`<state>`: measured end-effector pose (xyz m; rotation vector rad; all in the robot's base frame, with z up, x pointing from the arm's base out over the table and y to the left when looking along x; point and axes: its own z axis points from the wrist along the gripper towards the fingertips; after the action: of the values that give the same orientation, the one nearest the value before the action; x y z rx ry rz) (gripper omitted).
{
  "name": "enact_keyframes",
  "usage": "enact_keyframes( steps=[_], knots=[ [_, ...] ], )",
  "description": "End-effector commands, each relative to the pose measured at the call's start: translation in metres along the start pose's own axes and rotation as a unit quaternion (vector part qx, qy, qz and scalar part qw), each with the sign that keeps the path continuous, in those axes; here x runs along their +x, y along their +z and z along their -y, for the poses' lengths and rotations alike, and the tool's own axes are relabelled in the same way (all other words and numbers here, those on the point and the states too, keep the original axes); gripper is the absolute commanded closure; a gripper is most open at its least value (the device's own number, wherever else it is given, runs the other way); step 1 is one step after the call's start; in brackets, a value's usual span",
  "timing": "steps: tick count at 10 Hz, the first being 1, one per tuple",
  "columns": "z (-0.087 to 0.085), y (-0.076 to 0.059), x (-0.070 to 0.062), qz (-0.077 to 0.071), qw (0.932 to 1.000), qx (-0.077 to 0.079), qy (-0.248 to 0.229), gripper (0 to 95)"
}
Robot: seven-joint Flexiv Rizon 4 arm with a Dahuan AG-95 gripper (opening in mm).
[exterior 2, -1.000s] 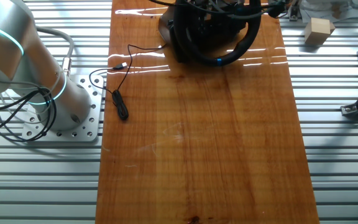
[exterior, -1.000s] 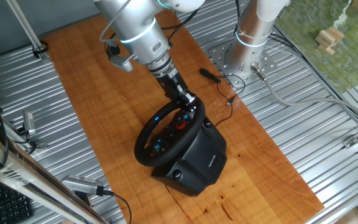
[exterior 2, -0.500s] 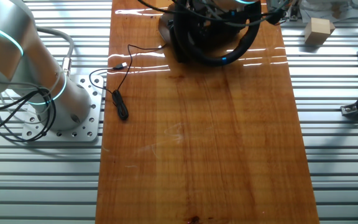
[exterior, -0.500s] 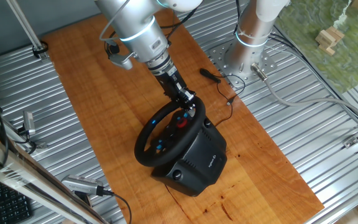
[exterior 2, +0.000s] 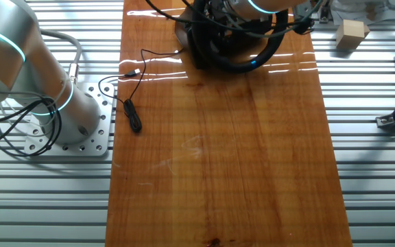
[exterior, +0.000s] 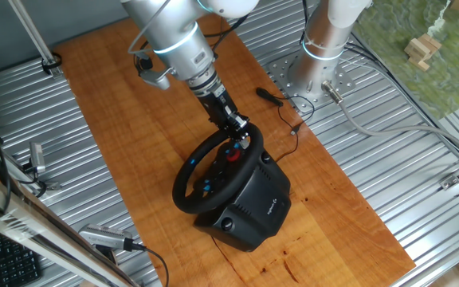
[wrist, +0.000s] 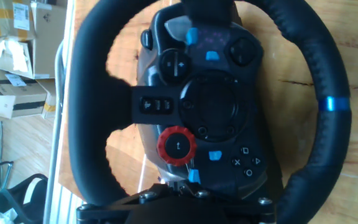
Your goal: Rotate the steering wheel 90 degrees counterclockwise
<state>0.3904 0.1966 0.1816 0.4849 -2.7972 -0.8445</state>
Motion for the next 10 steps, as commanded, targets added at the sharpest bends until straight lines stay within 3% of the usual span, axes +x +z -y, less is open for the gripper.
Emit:
enact_keyframes(
  steps=[1, 10],
  knots=[
    [0.003, 0.003, -0.001, 0.002, 1.0000, 0.001, -0.003, 95.0],
    [0.014, 0.006, 0.002, 0.005, 0.9999, 0.002, -0.013, 95.0]
  ],
)
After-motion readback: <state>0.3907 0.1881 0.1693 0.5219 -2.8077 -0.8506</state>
